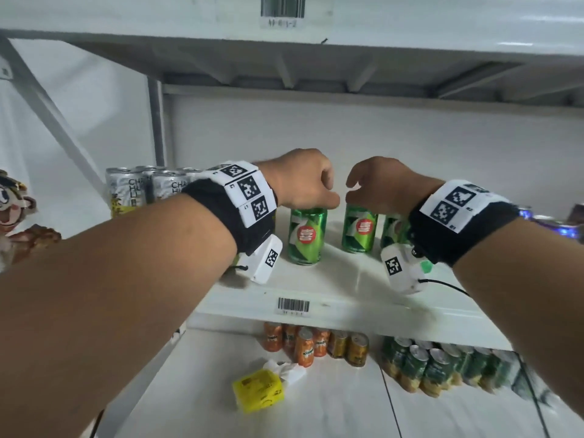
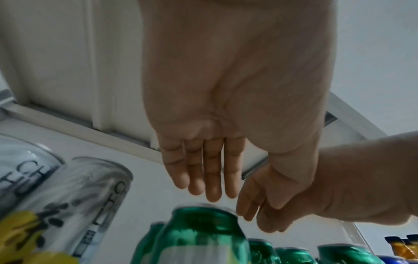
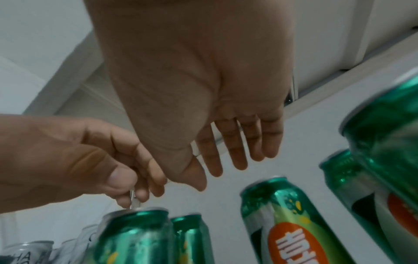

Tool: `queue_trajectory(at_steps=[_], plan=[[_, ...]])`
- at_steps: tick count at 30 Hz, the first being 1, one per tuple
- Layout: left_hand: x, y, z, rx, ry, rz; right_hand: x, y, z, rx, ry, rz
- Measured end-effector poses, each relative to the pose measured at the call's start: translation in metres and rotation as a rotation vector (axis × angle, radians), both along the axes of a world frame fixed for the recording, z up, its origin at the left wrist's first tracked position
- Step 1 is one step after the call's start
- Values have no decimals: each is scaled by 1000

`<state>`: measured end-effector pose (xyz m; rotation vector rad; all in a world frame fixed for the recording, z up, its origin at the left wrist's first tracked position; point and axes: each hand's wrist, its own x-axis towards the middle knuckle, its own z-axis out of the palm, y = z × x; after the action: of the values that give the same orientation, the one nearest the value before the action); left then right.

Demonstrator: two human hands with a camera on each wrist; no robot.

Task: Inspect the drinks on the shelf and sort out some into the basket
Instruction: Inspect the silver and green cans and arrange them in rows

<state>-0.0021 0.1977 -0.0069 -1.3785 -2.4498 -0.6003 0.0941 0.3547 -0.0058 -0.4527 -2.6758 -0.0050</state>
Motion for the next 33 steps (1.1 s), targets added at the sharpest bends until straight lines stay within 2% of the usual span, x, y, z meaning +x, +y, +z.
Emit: queue_trajectory(at_steps=[5,10,13,19,24,27,30,33], plan=[[-9,18,-8,-125,-46,80,-25,21,-14,-41,-80,-28],[-10,17,-11,-113,-90,110,-35,32,-24,-26,-160,-26],[-7,13,-9,-87,-92,135,-32,34,-27,-18,-116,18],[9,7,-7,-114,-65,129,-3,21,-23,-152,5,64],[33,5,-10,-41,-34,23,37,5,-17,-278,120,60],[52,8,-14,-31,-59,-72,66,0,-16,-460,216,74],[68,20,-26,-29,-169,-171,95,-4,-21,-637,344,79],[82,35,-46,20,-362,-299,120,-7,-32,-685,442,80]])
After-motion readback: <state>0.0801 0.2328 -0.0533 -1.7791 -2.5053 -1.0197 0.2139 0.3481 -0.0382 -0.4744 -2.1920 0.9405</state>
